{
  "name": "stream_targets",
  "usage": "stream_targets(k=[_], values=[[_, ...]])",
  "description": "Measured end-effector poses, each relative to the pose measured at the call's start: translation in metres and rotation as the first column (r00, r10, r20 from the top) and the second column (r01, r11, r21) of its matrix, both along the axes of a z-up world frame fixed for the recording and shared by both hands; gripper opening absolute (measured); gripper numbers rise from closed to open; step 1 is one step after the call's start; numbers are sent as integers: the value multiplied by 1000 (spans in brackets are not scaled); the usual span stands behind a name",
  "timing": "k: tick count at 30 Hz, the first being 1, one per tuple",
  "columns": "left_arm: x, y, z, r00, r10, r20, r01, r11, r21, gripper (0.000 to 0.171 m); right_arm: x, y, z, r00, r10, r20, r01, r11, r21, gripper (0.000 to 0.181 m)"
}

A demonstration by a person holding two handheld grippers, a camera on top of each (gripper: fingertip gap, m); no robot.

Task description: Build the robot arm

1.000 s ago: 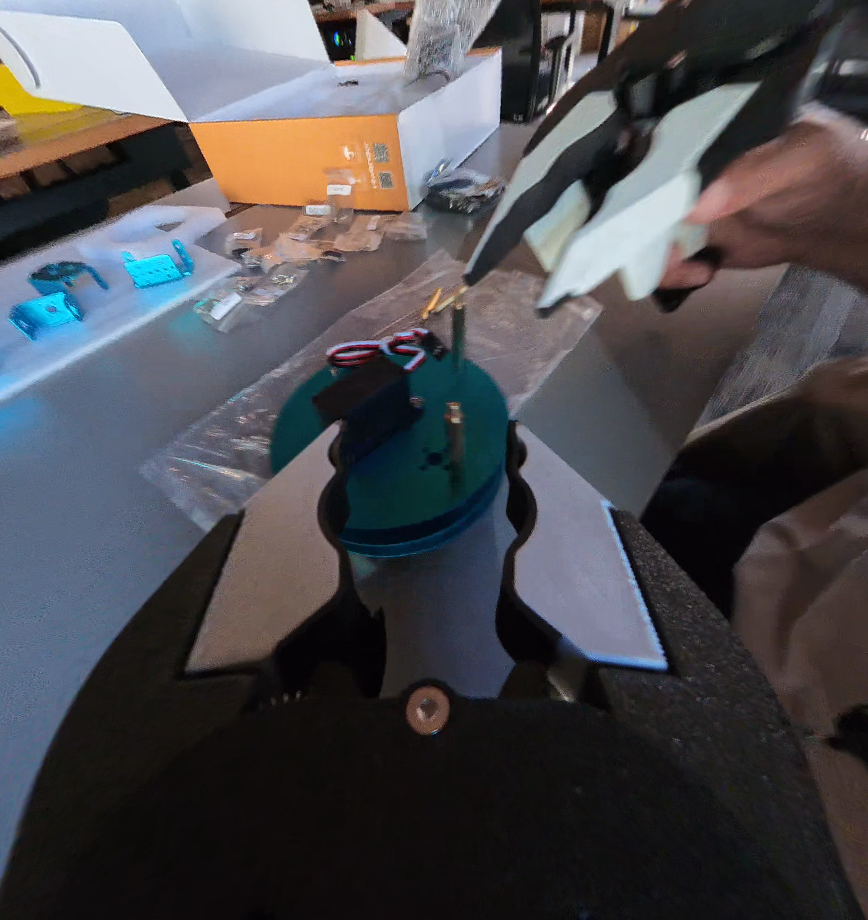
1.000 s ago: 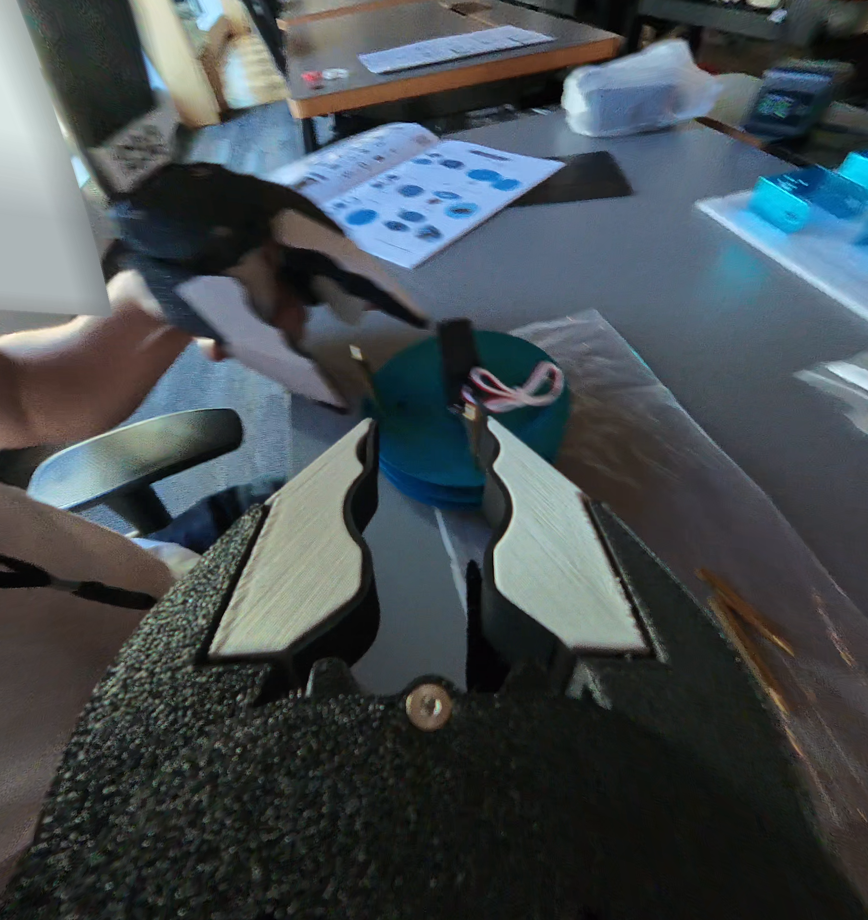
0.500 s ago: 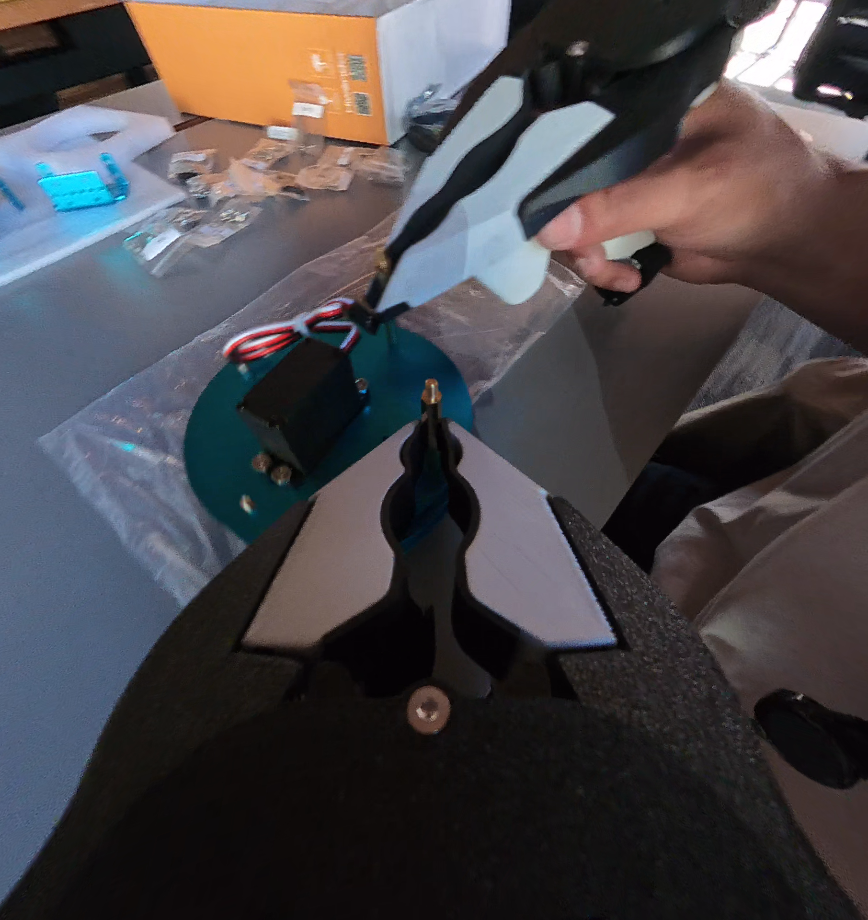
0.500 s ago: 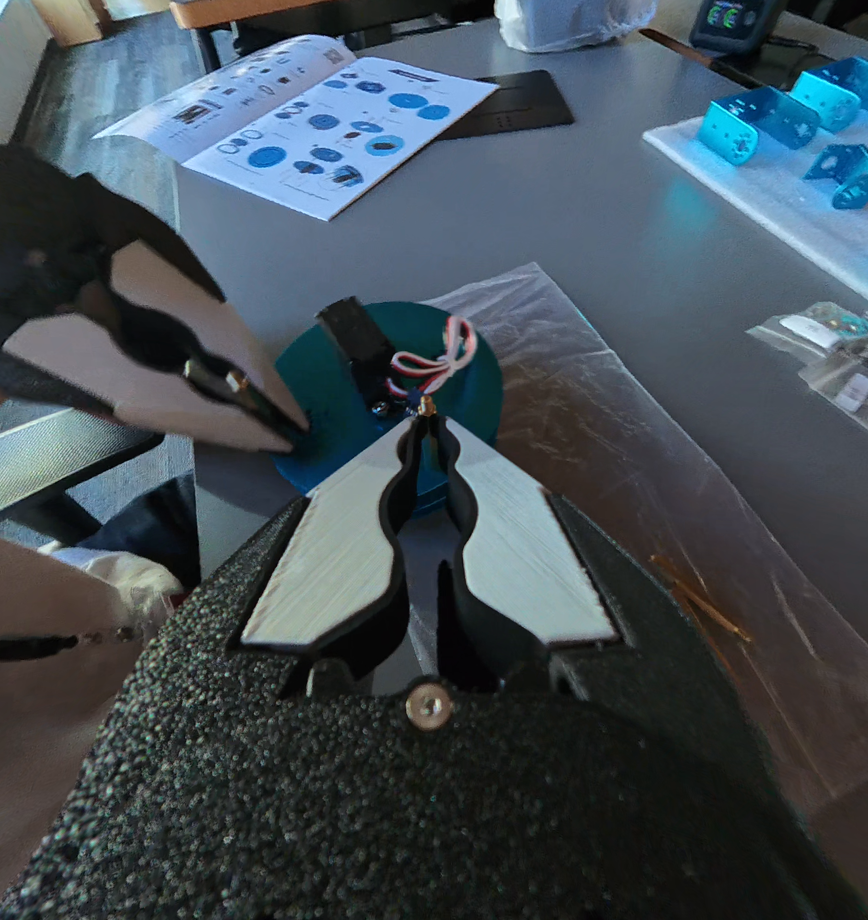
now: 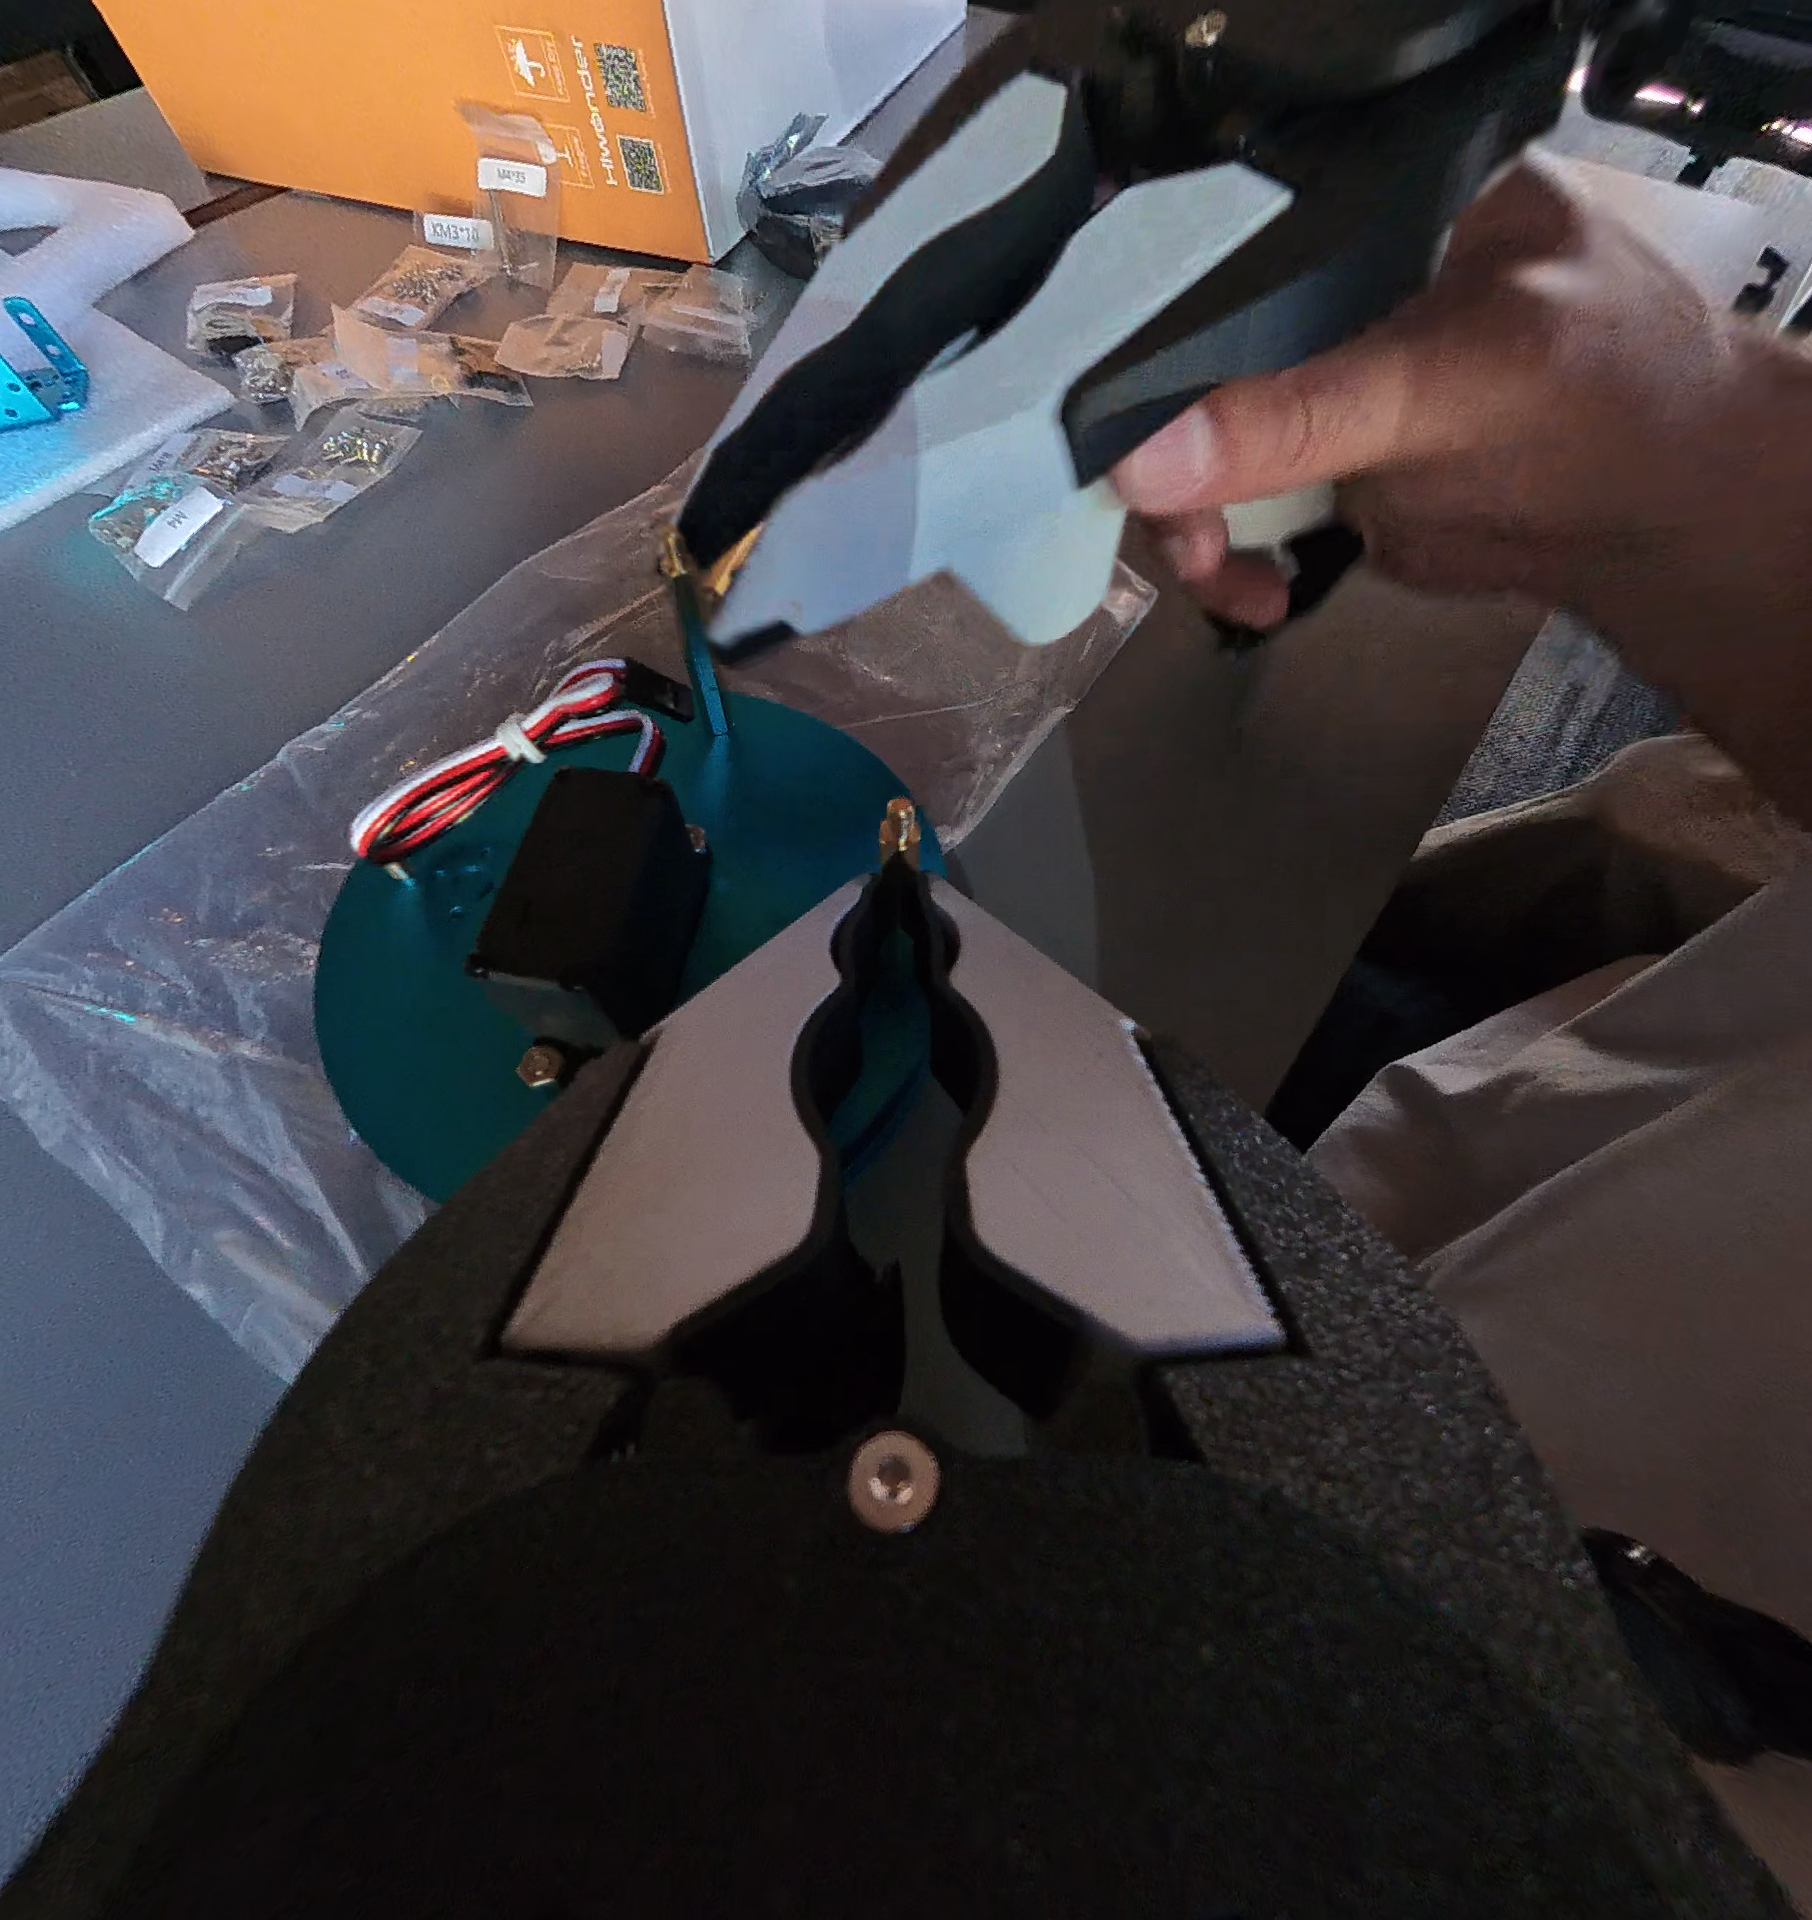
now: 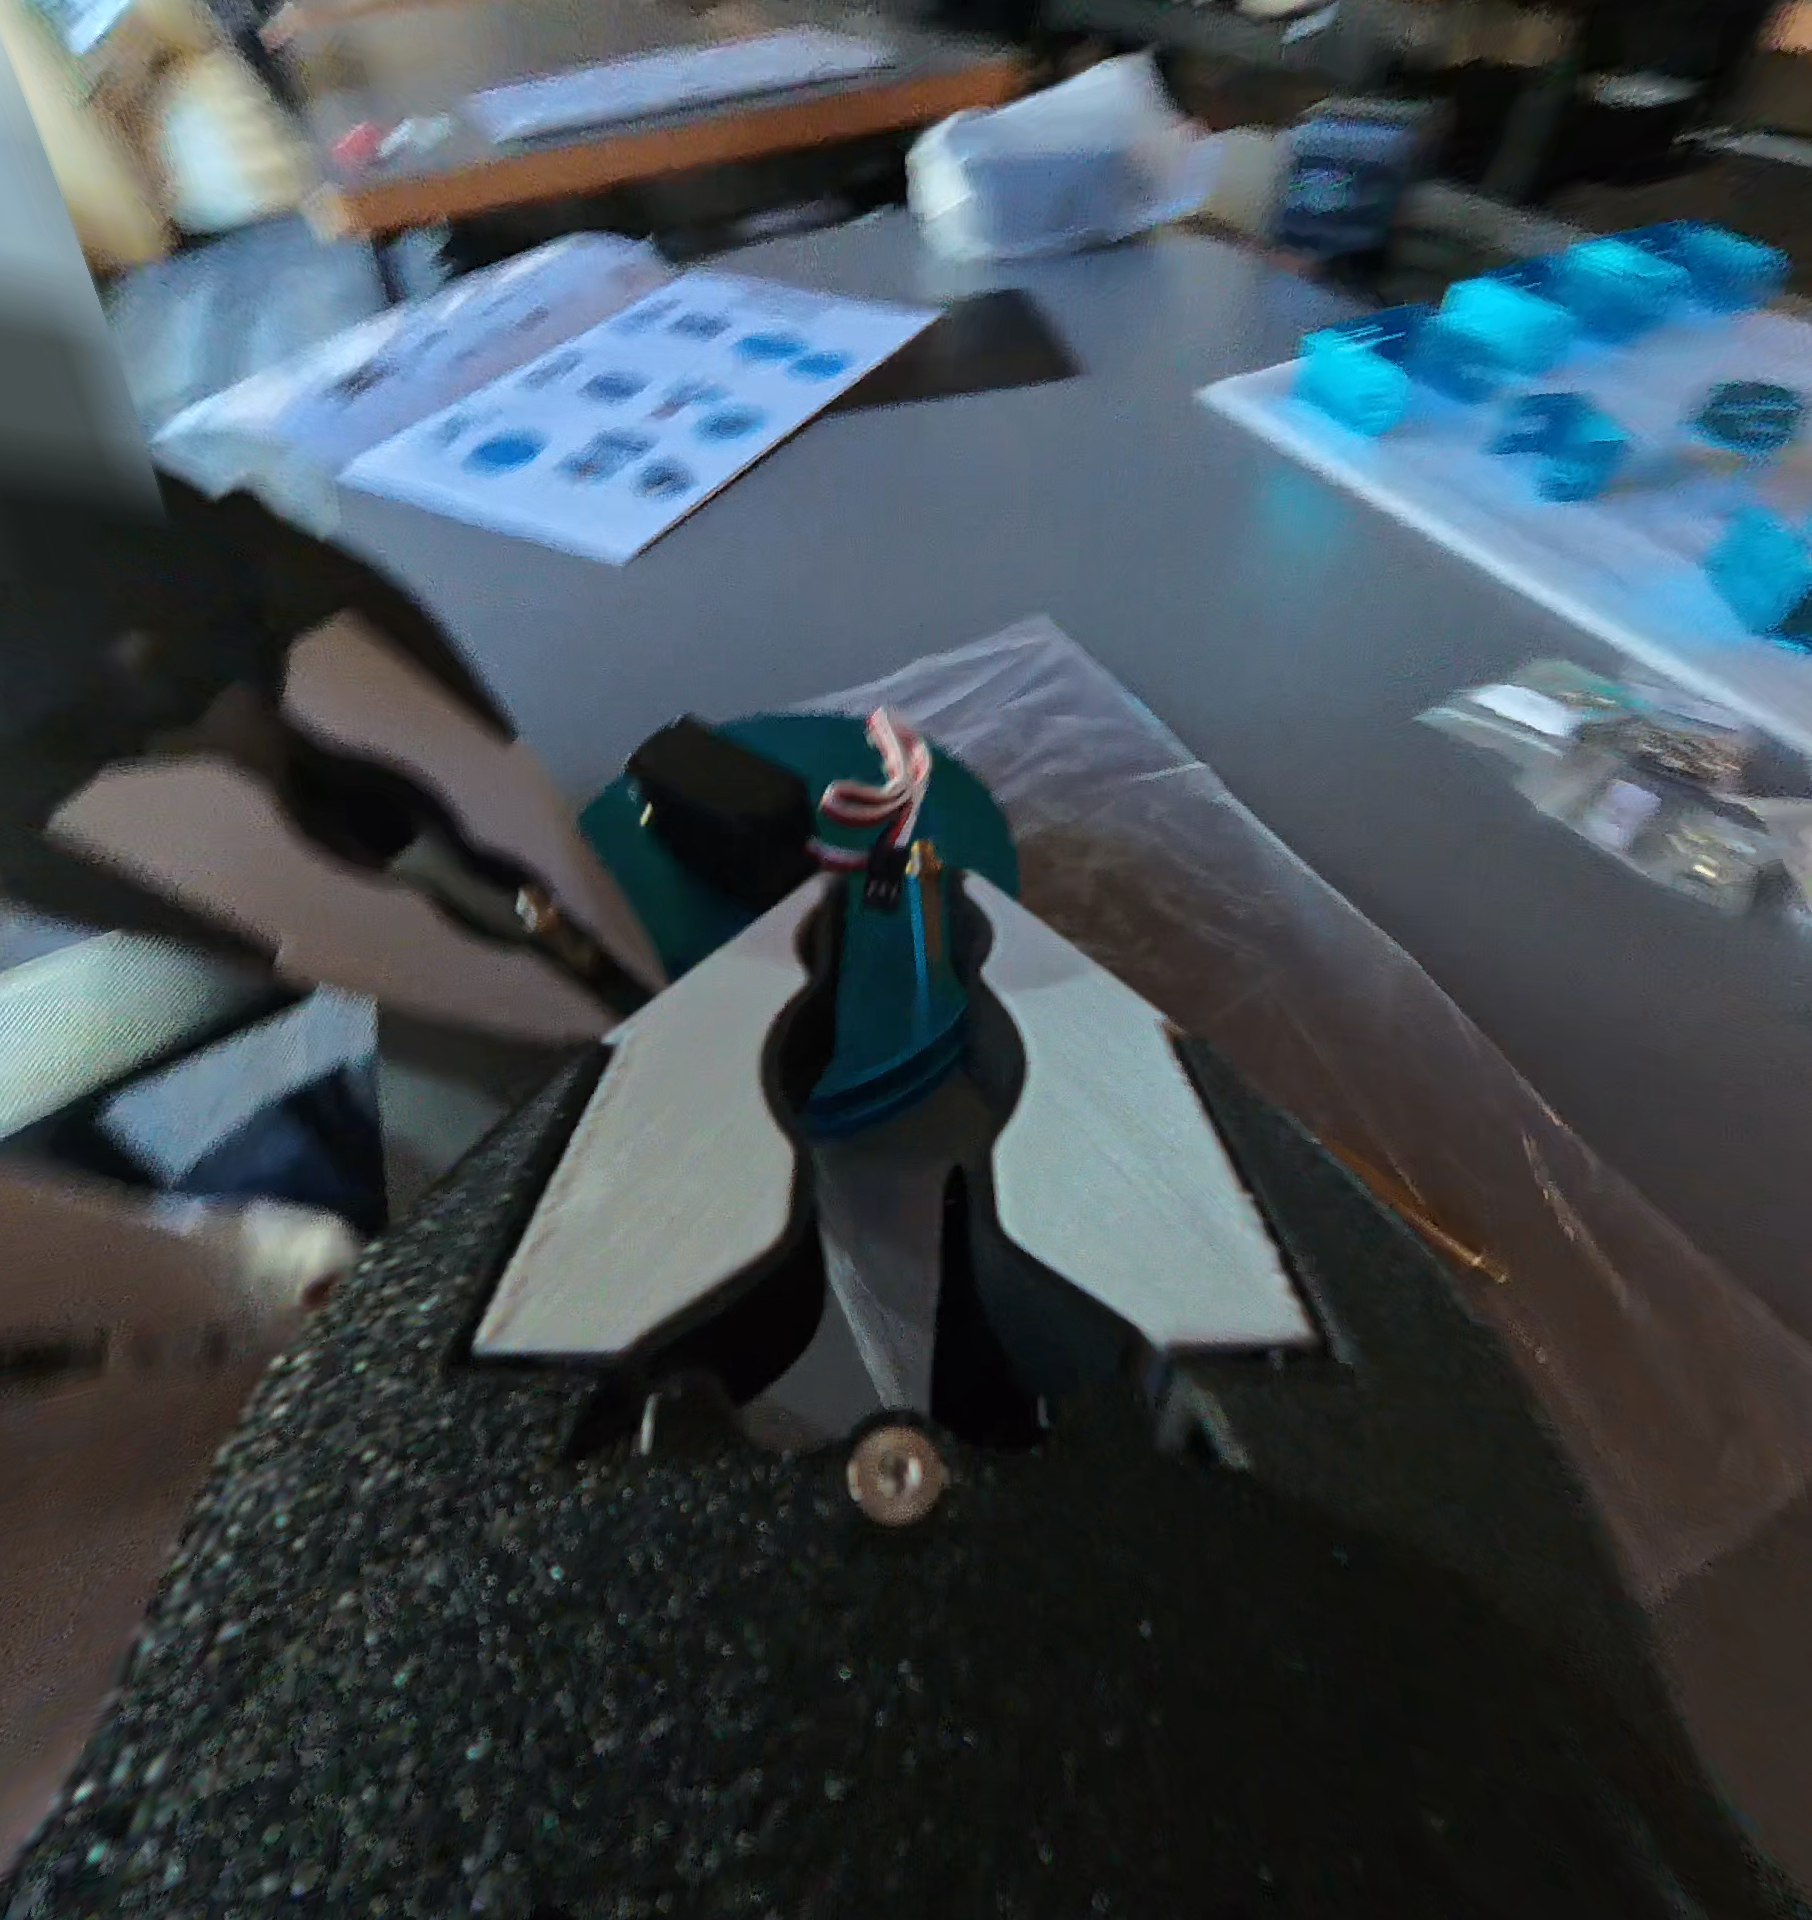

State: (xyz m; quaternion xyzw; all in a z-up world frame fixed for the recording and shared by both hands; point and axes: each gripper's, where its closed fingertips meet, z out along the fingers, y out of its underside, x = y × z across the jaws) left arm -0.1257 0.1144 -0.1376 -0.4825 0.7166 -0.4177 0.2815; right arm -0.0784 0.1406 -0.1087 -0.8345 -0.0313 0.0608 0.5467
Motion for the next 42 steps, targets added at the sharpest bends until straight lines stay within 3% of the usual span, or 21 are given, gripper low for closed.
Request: stream_targets(k=[2, 5, 7, 10, 13, 15, 17, 20, 22, 25, 28, 29, 31, 33, 35, 38, 42], values=[[0, 0, 0, 1000, 9, 8, -9, 1000, 4, 5, 3, -11, -8, 984, 169, 63, -163, 983, -89, 41], [0, 0, 0, 1000, 16, 18, -15, 1000, -5, 5, 1, -16, -7, 890, 421, 176, -410, 907, -96, 33], [-1, 0, 0, 1000, 13, 21, -13, 1000, -6, 6, 0, -11, -7, 828, 535, 170, -524, 845, -104, 30], [0, -1, 0, 1000, 9, 22, -9, 1000, -2, 5, 0, -2, -14, 751, 654, 89, -643, 755, -127, 25], [0, -1, 0, 1000, 6, 21, -6, 1000, 1, 5, 0, 2, -17, 708, 705, 48, -695, 707, -130, 5], [1, -1, 0, 1000, 10, 22, -10, 1000, 3, 5, 1, 3, -17, 741, 670, 39, -662, 739, -124, 5], [2, -2, 0, 1000, 12, 22, -12, 1000, -2, 5, 2, 4, -17, 814, 580, -10, -578, 810, -100, 5], [3, -2, 0, 1000, 18, 13, -18, 1000, -7, 5, 5, 7, -16, 932, 357, -65, -361, 930, -68, 3], [6, 0, 0, 999, 41, 11, -41, 999, -6, 4, 9, 11, -17, 989, 142, -44, -145, 987, -68, 4], [9, 2, 0, 999, 52, 8, -52, 999, -11, 5, 12, 12, -17, 983, -179, -26, 177, 982, -66, 5], [8, 1, 0, 999, 43, 7, -43, 999, -14, 5, 11, 10, -16, 966, -256, -39, 252, 964, -79, 5], [7, 1, 0, 999, 40, 9, -40, 999, -11, 5, 10, 10, -15, 975, -216, -48, 211, 974, -83, 5], [7, 1, 0, 999, 39, 13, -39, 999, -10, 5, 8, 9, -5, 997, -54, -45, 51, 996, -72, 26], [6, 1, 0, 999, 31, 14, -31, 999, -10, 6, 7, 3, 3, 986, 167, 14, -165, 981, -97, 23], [4, 1, 0, 1000, 13, 12, -13, 1000, -3, 7, 6, -5, 5, 911, 392, 128, -372, 916, -152, 28], [1, 1, 0, 1000, -8, -1, 8, 1000, -7, 7, 3, -3, 9, 748, 617, 243, -591, 787, -178, 27], [1, 1, 0, 1000, -11, 0, 11, 1000, -17, 4, -5, -1, -5, 606, 787, 117, -751, 615, -241, 24]])
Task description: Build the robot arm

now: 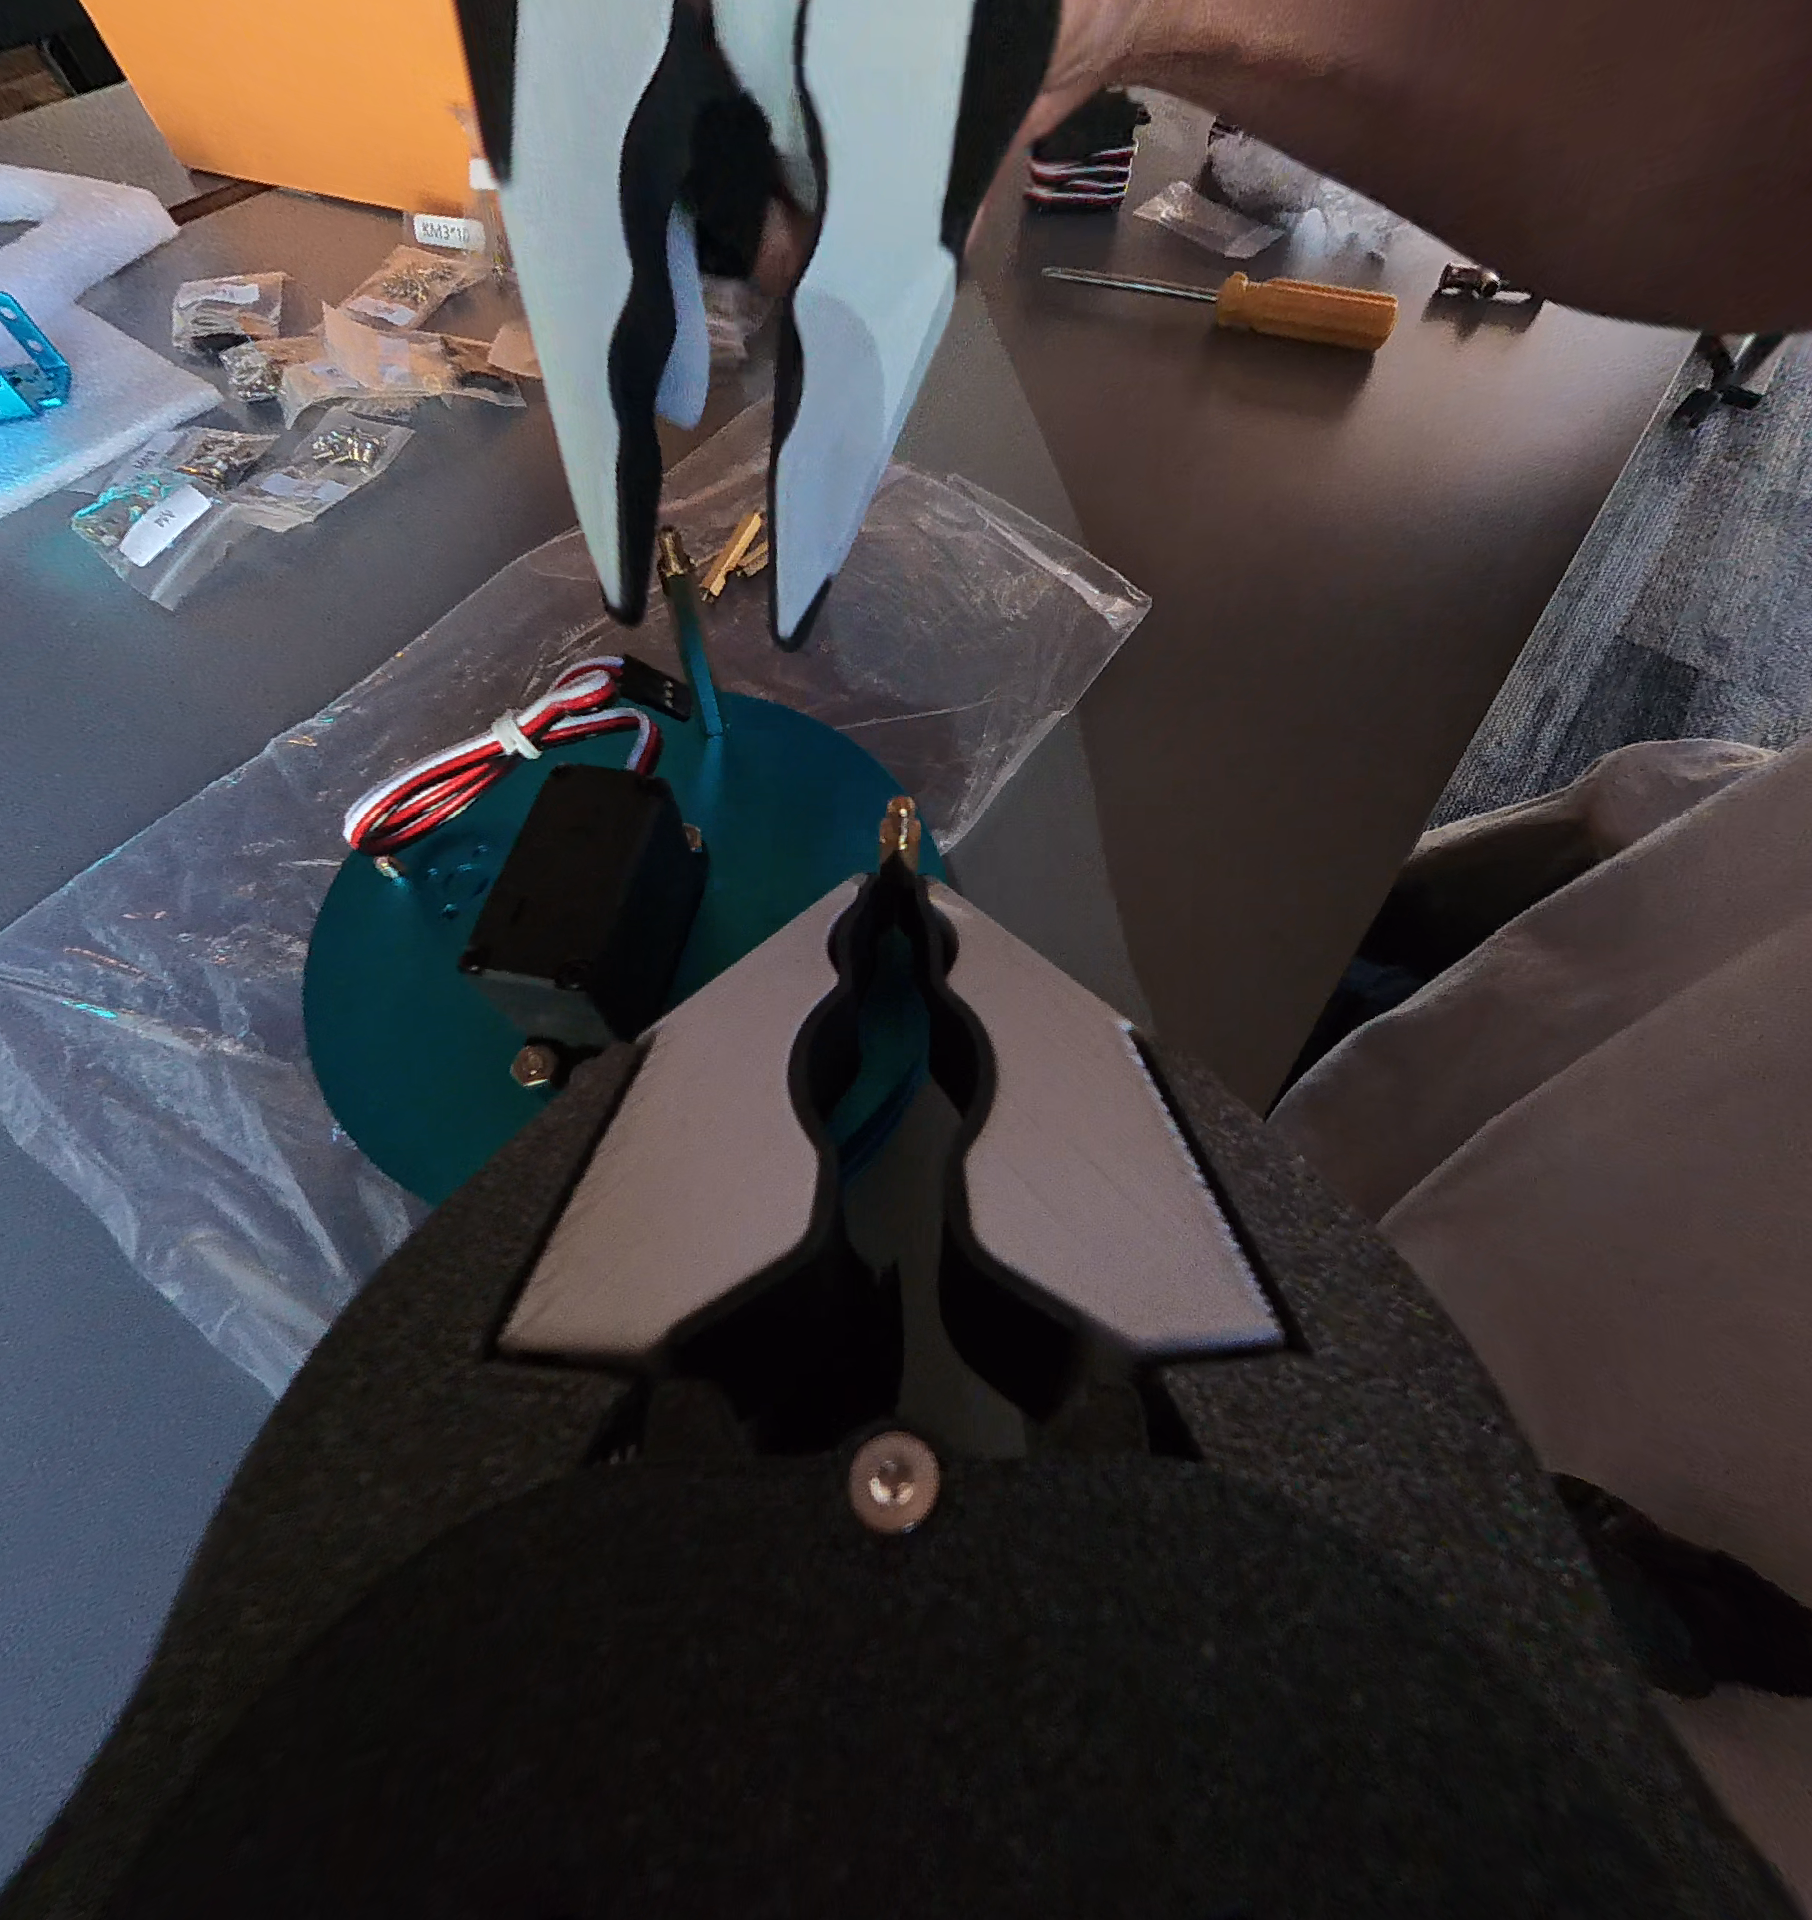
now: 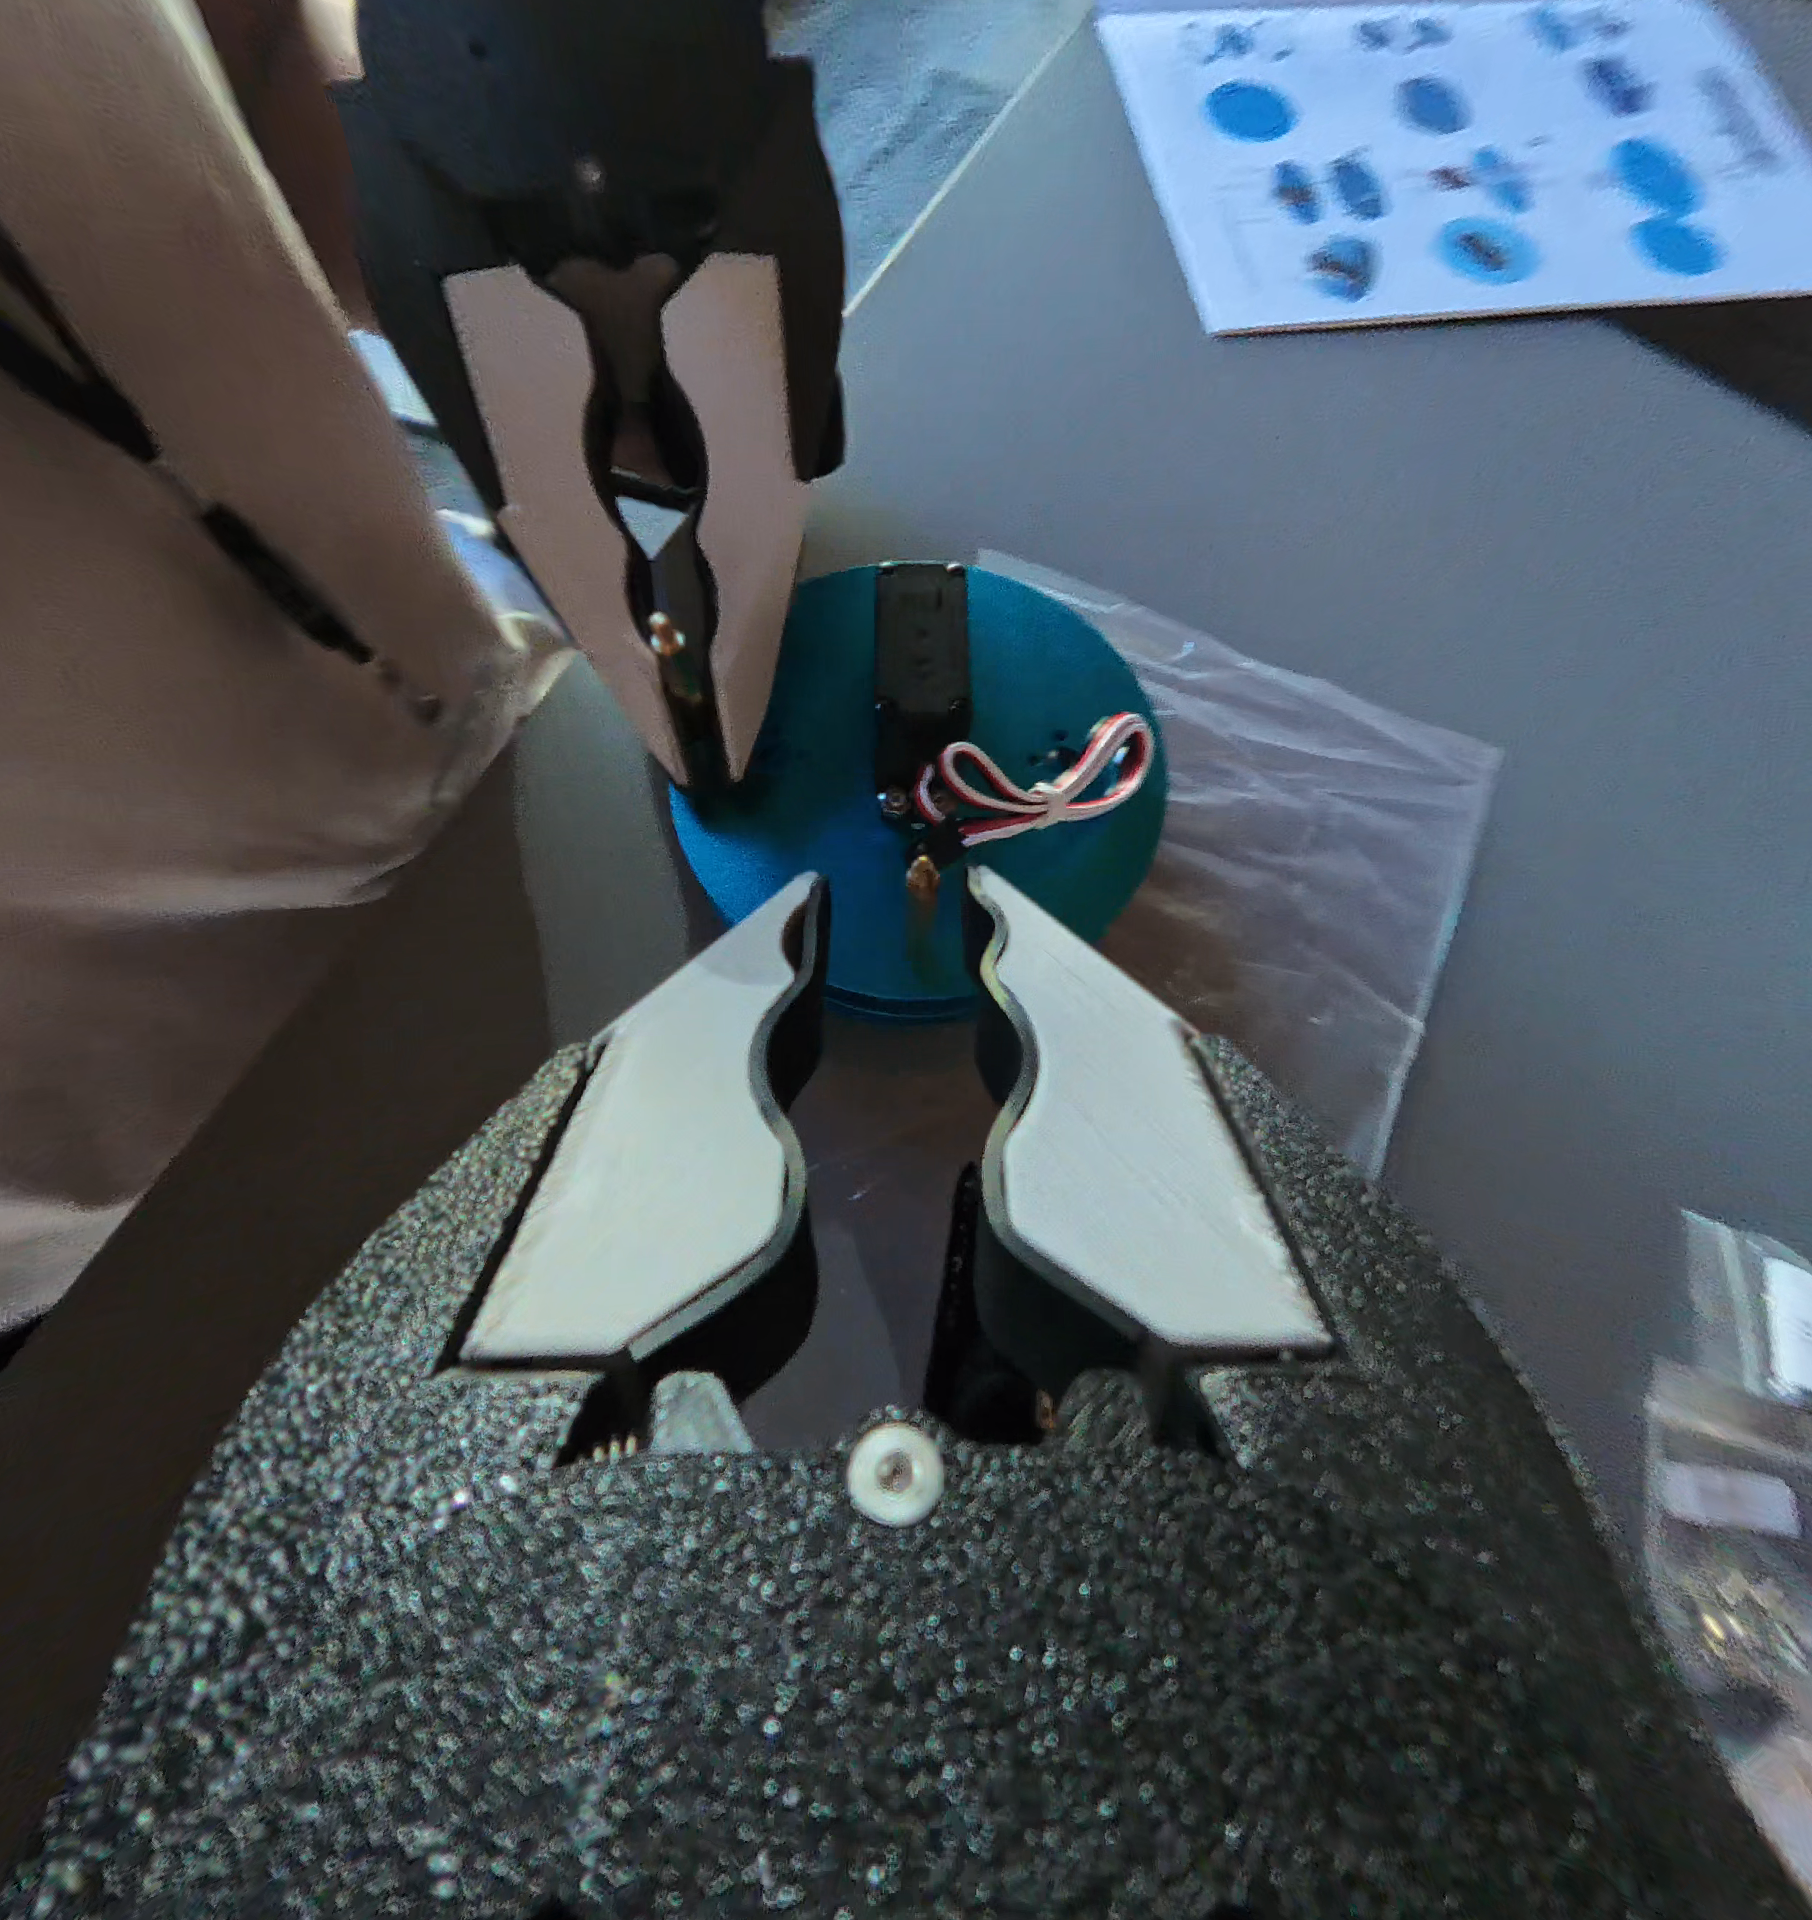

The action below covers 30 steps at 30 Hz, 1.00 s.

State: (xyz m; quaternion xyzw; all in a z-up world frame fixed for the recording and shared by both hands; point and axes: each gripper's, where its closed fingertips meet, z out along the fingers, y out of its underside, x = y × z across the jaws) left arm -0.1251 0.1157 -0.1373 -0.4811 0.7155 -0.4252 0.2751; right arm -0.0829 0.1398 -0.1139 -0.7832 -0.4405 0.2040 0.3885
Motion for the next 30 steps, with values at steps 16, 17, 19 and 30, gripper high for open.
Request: stream_targets(k=[16, 17, 19, 30], values=[[7, -2, 0, 999, 41, 3, -41, 999, 13, 5, 17, 16, -6, 377, -900, -219, 925, 378, 41, 4], [7, -2, 0, 999, 39, 2, -39, 999, 11, 5, 17, 15, -5, 335, -913, -233, 942, 332, 50, 4], [6, -2, 0, 999, 35, 3, -35, 999, 8, 6, 17, 15, -5, 333, -914, -231, 942, 334, 36, 4], [0, -3, 0, 999, -32, 7, 32, 999, 3, 5, -1, 2, -4, 974, -224, 40, 218, 969, 116, 22]])
